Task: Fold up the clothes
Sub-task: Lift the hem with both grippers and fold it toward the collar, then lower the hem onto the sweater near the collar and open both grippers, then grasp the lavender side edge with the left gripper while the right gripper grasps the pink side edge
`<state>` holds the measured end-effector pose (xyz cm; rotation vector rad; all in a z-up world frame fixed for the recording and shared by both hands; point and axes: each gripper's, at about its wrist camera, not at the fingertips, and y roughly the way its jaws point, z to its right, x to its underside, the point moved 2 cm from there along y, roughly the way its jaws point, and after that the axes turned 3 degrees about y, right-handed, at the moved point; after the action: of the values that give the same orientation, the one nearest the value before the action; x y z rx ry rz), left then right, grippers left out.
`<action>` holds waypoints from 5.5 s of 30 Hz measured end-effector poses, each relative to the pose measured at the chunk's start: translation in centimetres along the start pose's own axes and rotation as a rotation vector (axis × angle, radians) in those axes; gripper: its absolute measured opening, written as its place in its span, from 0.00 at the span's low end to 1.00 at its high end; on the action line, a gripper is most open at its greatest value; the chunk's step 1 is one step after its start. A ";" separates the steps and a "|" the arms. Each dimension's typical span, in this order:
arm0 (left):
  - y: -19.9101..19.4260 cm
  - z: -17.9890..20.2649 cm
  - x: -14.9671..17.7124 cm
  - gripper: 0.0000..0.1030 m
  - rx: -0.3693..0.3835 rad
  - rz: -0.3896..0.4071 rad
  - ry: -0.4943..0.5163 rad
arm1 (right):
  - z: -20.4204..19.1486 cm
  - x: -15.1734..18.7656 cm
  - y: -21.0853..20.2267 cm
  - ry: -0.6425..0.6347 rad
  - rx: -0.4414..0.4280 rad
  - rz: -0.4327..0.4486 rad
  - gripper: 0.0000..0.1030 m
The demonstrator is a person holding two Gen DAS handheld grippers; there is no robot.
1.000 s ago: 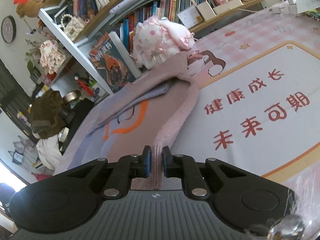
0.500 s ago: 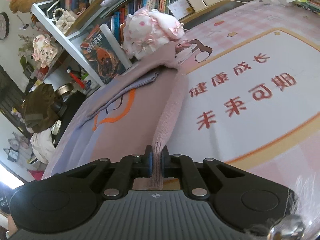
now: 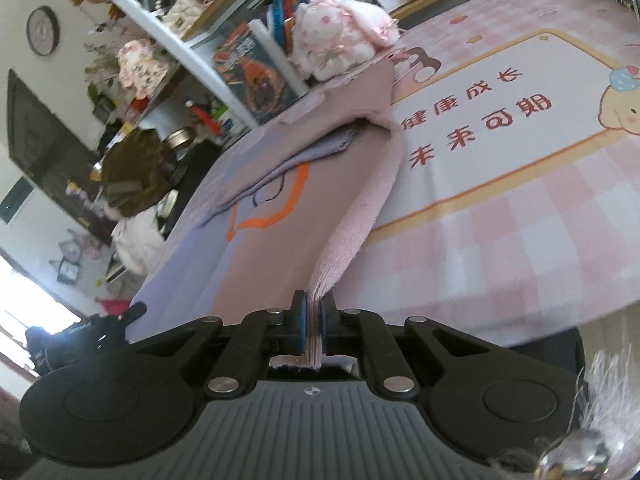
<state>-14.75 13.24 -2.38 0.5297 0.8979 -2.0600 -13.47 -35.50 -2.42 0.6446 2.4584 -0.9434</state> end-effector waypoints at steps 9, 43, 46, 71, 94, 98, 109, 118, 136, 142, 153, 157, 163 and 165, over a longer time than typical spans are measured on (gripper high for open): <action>-0.2 1.3 -1.7 0.05 0.153 0.096 -0.052 | -0.4 0.5 -1.9 0.046 -0.062 0.012 0.06; 17.3 1.3 -13.5 0.11 -0.009 0.150 0.004 | 2.7 -20.0 12.9 0.118 0.001 0.351 0.06; 18.4 0.9 -13.5 0.15 -0.040 0.121 0.022 | 3.5 -20.2 14.2 0.127 0.029 0.338 0.06; 24.7 3.1 -15.5 0.04 -0.272 -0.086 0.599 | 1.2 -22.1 20.0 -0.432 0.363 0.127 0.11; 19.7 -0.1 -17.0 0.21 -0.225 0.039 0.332 | 5.8 -24.1 15.5 -0.055 0.306 0.235 0.14; 17.4 1.3 -15.2 0.22 -0.183 0.022 0.333 | 4.5 -22.8 13.0 -0.111 0.296 0.238 0.14; 12.1 4.8 -9.0 0.33 -0.173 -0.020 0.391 | -1.4 -16.1 8.8 -0.352 0.302 0.202 0.31; 10.3 6.1 -5.7 0.60 -0.154 -0.016 0.343 | -3.3 -10.8 8.7 -0.429 0.307 0.135 0.40; 12.9 -0.1 -6.0 0.62 -0.142 0.021 -0.297 | -1.8 -13.1 11.3 -0.368 0.363 0.112 0.53; 13.2 -0.7 -6.9 0.52 -0.190 0.069 -0.351 | 0.0 -14.9 13.2 -0.306 0.384 0.072 0.51; 12.6 0.7 -10.2 0.08 -0.224 0.172 -0.150 | 0.0 -14.1 15.2 -0.217 0.298 0.010 0.34; 12.3 0.9 -11.9 0.09 -0.222 0.180 -0.068 | -1.5 -13.0 16.0 -0.244 0.261 -0.011 0.34; 12.9 -2.9 -11.9 0.26 -0.192 0.124 -0.187 | -2.2 -12.5 16.5 -0.280 0.259 -0.018 0.34; 13.3 -3.4 -11.7 0.33 -0.184 0.115 -0.197 | -2.1 -12.6 16.5 -0.278 0.257 -0.021 0.34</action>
<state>3.03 16.22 -2.72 0.2680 0.9069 -1.8657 5.35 -26.46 -2.50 0.5286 2.1238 -1.2781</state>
